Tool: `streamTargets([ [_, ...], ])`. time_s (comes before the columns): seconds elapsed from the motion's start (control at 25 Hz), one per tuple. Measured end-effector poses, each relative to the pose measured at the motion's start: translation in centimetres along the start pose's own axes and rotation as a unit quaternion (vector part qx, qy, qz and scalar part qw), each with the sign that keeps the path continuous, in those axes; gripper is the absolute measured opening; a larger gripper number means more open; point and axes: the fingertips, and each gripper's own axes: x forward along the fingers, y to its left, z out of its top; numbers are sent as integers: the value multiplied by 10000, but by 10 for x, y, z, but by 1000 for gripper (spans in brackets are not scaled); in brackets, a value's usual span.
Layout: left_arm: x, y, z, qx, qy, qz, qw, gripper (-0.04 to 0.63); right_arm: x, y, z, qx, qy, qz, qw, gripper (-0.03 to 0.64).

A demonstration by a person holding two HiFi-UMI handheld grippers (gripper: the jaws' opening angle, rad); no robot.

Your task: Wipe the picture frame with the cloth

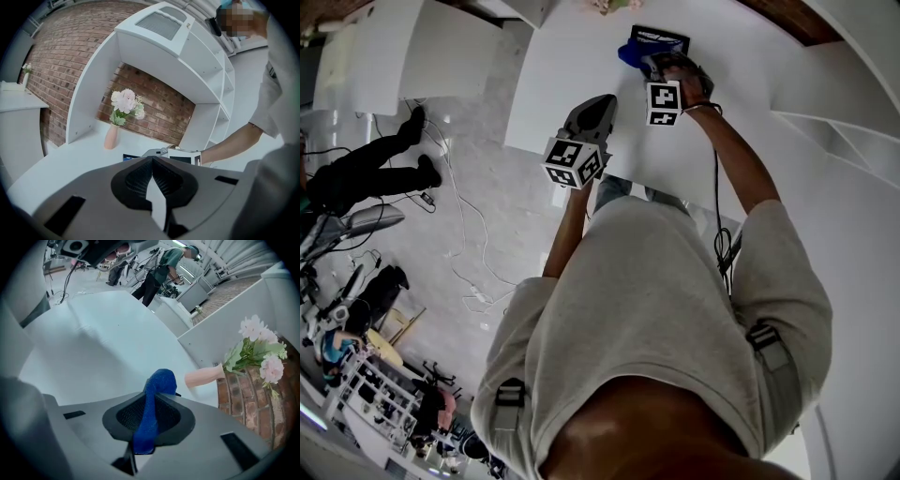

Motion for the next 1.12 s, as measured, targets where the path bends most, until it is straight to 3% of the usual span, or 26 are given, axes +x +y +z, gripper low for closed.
streamTargets([
  [0.76, -1, -5, 5, -4, -194, -2, 9998, 17, -29, 29, 28, -60, -296, 23, 9995, 61],
  [0.92, 0, -3, 11, -13, -280, 33, 9996, 17, -40, 17, 30, 304, -387, -164, 9987, 61],
  [1.12, -6, -3, 19, 34, -342, 80, 9994, 17, -61, 0, 33, 1212, -601, -456, 9898, 61],
])
